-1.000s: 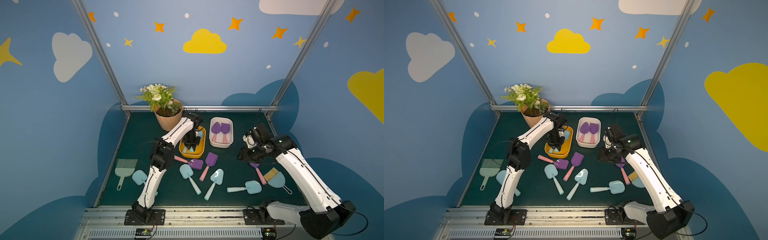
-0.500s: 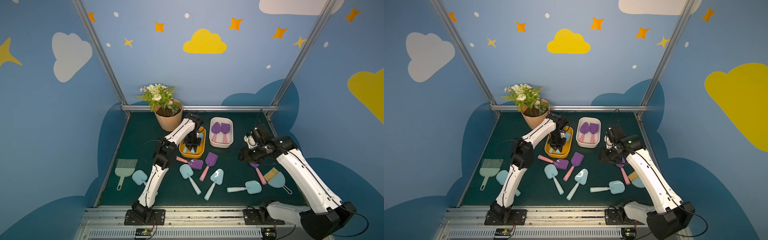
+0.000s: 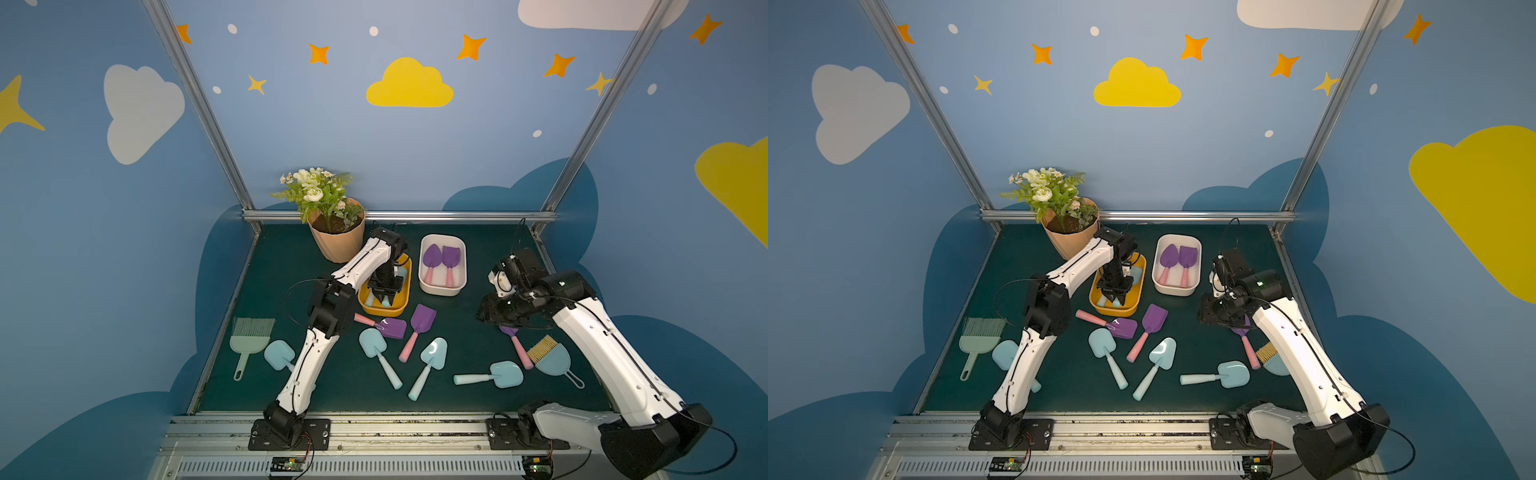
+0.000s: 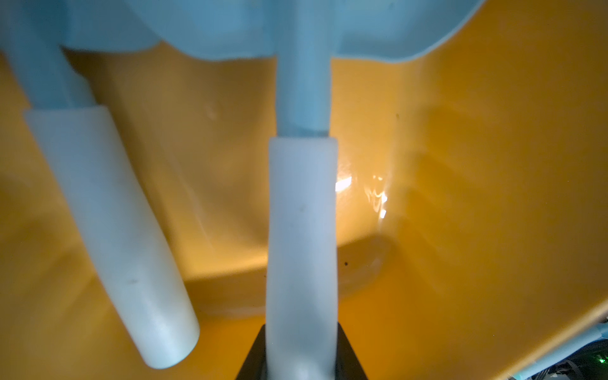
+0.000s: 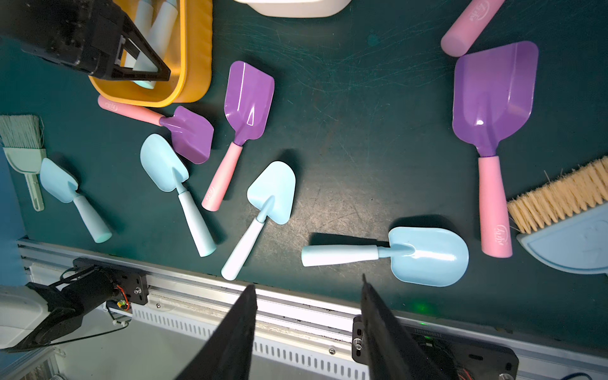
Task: Sort the small shovels by color and place them into the storage box
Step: Place the shovel in the storage box.
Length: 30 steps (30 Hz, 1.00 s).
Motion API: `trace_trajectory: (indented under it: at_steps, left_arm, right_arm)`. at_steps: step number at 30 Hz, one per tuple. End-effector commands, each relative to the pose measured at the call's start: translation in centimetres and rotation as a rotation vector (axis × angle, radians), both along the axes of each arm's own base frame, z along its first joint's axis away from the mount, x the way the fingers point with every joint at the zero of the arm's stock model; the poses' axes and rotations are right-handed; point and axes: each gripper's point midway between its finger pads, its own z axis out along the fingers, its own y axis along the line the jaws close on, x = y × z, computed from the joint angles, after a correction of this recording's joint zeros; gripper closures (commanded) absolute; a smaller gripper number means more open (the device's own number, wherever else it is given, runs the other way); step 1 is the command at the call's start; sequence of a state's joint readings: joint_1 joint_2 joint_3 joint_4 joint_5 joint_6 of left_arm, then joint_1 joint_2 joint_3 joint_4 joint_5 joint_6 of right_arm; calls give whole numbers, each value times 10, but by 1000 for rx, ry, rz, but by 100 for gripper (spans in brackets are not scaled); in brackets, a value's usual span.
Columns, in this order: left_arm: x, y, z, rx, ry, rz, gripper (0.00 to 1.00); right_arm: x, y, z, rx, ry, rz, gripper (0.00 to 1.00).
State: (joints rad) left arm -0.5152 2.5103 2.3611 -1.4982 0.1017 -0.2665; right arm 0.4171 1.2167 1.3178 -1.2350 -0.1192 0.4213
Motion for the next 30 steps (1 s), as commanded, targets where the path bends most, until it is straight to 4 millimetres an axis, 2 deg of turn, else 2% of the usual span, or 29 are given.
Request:
trace_trajectory:
  at_steps: [1,10,21,30]
  left_arm:
    - [1,0,-5,2,16,11,97]
    - [1,-3,-12,-7,27,20,94]
    - [-4,-15,-18,-24,42,17,87]
    - [-9,-17,-26,-12,60,6,80]
  right_arm:
    - [-4,-5,-2,-15,7,-1,48]
    - [-4,-6,-5,-21,17,-9,48]
    - [-3,-6,-7,-21,23,-13,48]
    - [-4,-6,-7,-20,22,-10,48]
